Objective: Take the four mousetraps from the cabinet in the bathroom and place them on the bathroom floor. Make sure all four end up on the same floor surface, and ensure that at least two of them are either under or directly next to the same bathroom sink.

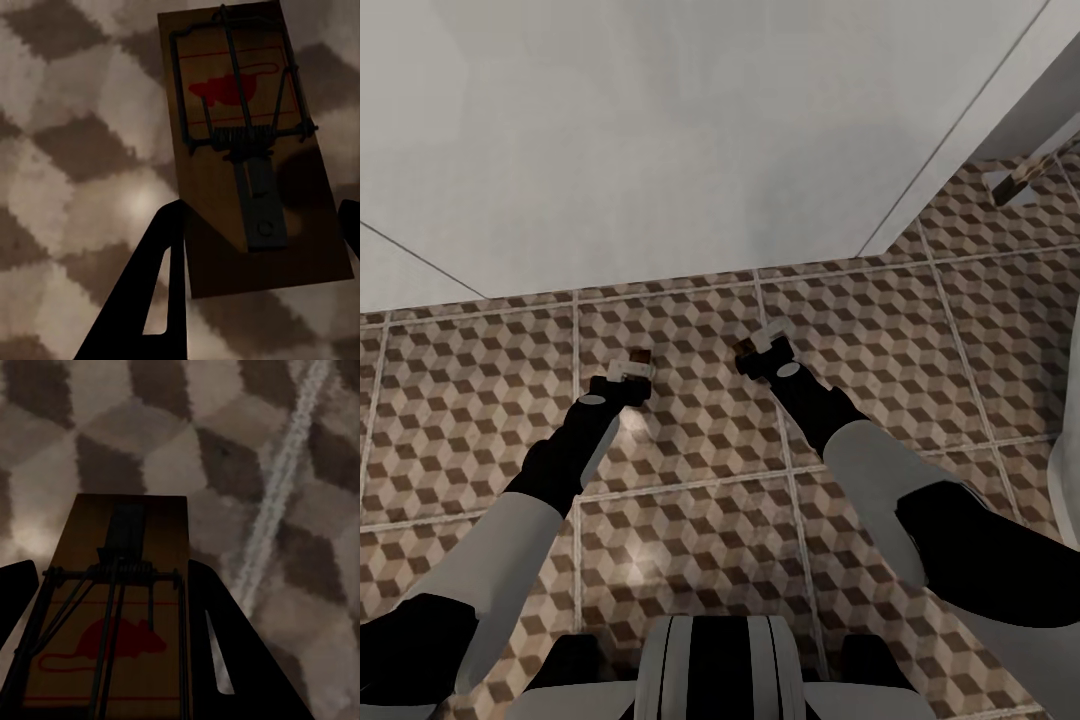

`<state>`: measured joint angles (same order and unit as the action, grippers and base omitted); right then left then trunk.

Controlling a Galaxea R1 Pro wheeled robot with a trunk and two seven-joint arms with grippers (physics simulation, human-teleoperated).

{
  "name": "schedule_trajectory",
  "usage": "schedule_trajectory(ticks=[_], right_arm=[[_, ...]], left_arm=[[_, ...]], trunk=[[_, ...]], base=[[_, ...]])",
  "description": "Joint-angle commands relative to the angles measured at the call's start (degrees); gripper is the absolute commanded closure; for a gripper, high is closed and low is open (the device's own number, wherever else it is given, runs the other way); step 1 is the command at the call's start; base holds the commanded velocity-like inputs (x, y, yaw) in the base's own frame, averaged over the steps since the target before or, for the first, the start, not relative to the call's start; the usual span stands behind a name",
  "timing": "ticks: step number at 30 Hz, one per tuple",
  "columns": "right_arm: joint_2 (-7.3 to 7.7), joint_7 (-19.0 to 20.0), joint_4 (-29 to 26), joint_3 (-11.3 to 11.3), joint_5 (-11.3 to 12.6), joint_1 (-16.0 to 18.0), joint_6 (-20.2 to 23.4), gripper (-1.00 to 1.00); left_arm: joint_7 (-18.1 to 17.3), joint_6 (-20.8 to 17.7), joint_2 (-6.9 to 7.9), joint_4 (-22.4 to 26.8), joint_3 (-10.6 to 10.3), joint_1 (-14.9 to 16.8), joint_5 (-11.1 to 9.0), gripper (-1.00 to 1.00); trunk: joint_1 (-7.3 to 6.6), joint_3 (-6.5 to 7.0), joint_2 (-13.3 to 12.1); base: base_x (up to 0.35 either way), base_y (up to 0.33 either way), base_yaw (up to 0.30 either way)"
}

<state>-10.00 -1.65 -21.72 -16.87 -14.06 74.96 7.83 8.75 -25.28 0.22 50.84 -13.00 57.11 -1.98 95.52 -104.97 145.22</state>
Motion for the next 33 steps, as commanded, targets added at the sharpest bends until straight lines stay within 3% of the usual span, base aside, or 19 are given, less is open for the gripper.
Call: schedule_trajectory(ticks=[1,23,33], right_arm=[[0.00,-0.2,-0.1,-0.2,-0.5,0.0,0.4,1.00],[0.00,-0.2,1.1,-0.2,-0.5,0.0,0.1,1.00],[0.00,-0.2,1.9,-0.2,-0.5,0.0,-1.0,1.00]], left_arm=[[0.4,-0.3,0.03,0.1,-0.2,0.0,-0.1,1.00],[0.4,-0.3,0.04,0.0,-0.2,0.0,-0.1,1.00],[0.4,-0.3,0.01,-0.3,-0.3,0.0,-0.3,1.00]], trunk=[[-0.01,-0.03,0.0],[-0.01,-0.03,0.0],[-0.01,-0.03,0.0]], base=[[0.003,0.000,0.000],[0.002,0.043,0.000],[0.163,0.000,0.000]])
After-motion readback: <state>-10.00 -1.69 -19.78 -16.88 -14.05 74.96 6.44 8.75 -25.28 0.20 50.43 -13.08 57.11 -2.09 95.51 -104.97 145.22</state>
